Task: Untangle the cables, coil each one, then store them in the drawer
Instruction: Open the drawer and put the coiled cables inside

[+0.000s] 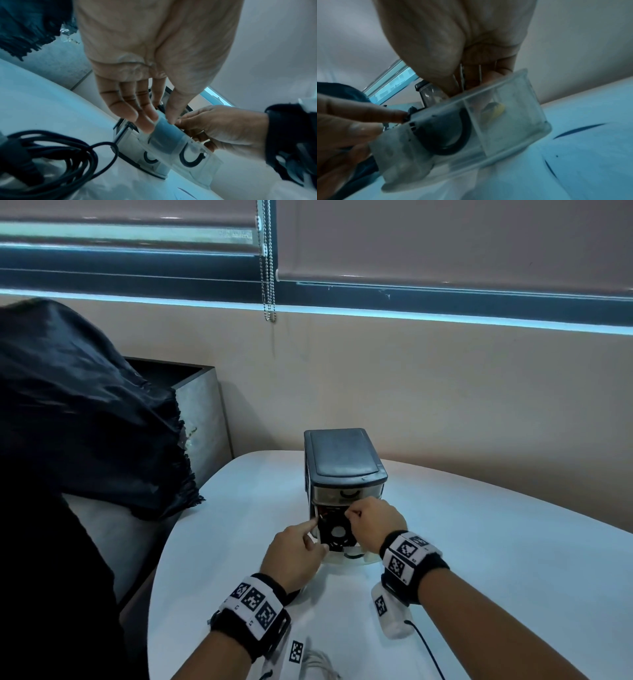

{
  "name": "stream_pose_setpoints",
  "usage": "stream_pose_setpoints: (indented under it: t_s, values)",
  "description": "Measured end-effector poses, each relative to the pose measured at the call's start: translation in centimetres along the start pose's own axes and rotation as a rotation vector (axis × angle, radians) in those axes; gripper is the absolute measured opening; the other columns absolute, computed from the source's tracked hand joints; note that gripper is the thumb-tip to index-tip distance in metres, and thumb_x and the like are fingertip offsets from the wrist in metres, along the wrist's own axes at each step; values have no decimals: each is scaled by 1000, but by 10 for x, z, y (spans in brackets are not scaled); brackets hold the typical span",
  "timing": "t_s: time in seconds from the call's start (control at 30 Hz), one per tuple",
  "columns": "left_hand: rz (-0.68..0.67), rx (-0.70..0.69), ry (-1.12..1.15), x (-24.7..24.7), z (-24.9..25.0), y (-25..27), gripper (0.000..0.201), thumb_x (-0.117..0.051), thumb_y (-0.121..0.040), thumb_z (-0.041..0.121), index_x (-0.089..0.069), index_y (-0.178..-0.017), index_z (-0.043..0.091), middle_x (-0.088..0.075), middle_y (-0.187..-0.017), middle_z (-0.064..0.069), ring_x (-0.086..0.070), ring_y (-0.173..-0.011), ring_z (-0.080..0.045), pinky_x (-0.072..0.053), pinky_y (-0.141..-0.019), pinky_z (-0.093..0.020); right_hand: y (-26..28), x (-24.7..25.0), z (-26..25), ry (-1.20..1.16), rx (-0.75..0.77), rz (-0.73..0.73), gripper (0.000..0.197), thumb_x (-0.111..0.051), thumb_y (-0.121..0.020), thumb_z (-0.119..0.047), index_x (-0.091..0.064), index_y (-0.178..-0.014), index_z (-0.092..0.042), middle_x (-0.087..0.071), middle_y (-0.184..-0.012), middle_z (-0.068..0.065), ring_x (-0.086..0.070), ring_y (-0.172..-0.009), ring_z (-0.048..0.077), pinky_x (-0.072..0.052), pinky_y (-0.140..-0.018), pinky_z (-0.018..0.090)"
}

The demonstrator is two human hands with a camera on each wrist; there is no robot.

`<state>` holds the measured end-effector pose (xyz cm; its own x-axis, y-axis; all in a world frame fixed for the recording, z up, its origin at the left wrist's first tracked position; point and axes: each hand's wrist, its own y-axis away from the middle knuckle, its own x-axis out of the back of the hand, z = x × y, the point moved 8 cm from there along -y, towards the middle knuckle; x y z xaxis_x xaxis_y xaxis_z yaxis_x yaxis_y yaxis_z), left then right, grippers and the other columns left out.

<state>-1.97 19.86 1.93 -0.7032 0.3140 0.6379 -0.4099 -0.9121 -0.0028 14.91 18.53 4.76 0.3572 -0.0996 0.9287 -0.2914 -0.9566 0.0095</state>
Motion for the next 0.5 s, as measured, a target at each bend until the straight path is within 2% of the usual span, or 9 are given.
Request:
stream_pose_setpoints:
  t_s: [0.07, 0.17, 0.27, 0.33, 0.37, 0.43, 0.5]
  values:
    - [-2, -31, -96, -1, 6, 2, 54, -57, -95, 39, -43, -147, 36, -70, -87, 4, -60, -77, -8, -42, -65, -18, -3, -3, 2, 50, -25, -24, 23, -50, -93, -27, -70, -84, -24, -71, -92, 3, -64, -84, 26, -48, -68, 28]
    - [9, -22, -232, -3, 9, 0, 51, -45, -97, 55, -41, -147, 43, -65, -106, 3, -61, -101, -17, -44, -76, -28, -3, 2, -4, 103, 5, 5, 20, -50, -91, -25, -66, -79, -23, -69, -88, 2, -61, -79, 25, -44, -64, 27]
    - [-34, -12, -349, -6, 14, -4, 39, -40, -99, 53, -55, -132, 38, -58, -104, 2, -60, -103, -21, -46, -80, -31, 6, 3, -18, 179, 144, 64, 24, -44, -96, -28, -67, -93, -21, -69, -97, 1, -63, -87, 24, -40, -66, 27]
    - [-59, -39, -402, -8, 18, -7, 36, -43, -99, 51, -55, -128, 34, -59, -106, 0, -60, -103, -23, -47, -81, -32, 14, 0, -24, 246, 225, 65, 24, -43, -98, -31, -65, -102, -22, -67, -104, 0, -62, -94, 24, -39, -67, 28]
    - [-61, -51, -404, -9, 19, -9, 40, -46, -97, 52, -51, -132, 34, -60, -109, 0, -61, -105, -24, -48, -83, -32, 17, -3, -25, 280, 240, 48, 22, -45, -97, -32, -63, -107, -23, -66, -107, 0, -62, -97, 24, -41, -68, 29]
    - [-51, -72, -393, -11, 19, -8, 62, -50, -91, 59, -31, -146, 37, -59, -119, 2, -62, -107, -24, -50, -84, -34, 18, -7, -24, 336, 240, 19, 24, -50, -95, -33, -60, -115, -24, -64, -113, 2, -60, -103, 26, -45, -73, 33]
    - [-50, -95, -469, -15, 21, -5, 79, -49, -87, 68, -19, -152, 36, -50, -128, 2, -60, -109, -23, -48, -82, -33, 17, -7, -26, 389, 223, 10, 28, -43, -98, -37, -60, -117, -23, -61, -116, 4, -56, -109, 28, -47, -80, 36]
